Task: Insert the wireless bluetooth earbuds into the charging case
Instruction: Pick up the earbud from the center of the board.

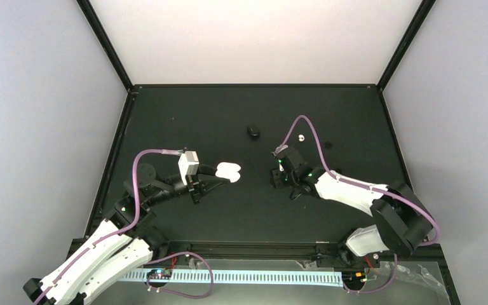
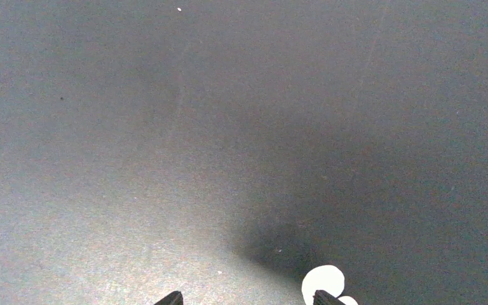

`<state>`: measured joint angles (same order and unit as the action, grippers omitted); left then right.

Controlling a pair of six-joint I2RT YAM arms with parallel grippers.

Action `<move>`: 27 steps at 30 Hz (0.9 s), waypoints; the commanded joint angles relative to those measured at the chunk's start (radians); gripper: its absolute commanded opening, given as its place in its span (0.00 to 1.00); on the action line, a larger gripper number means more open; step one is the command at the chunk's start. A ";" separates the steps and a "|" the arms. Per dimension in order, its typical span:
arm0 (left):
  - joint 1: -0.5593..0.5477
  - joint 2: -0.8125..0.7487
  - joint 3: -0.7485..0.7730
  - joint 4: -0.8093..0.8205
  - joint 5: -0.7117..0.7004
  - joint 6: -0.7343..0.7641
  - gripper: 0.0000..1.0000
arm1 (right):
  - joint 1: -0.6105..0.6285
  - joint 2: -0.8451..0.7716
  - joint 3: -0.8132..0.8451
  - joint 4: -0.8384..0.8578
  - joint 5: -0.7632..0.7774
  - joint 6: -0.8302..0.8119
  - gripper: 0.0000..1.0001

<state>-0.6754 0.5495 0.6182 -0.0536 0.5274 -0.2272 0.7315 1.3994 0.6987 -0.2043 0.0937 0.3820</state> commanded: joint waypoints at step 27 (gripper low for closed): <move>0.000 -0.002 0.025 -0.002 0.006 0.010 0.02 | -0.044 0.084 -0.041 0.068 0.053 0.038 0.42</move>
<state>-0.6754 0.5495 0.6182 -0.0544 0.5274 -0.2272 0.6979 1.4689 0.6754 -0.1566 0.1299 0.4103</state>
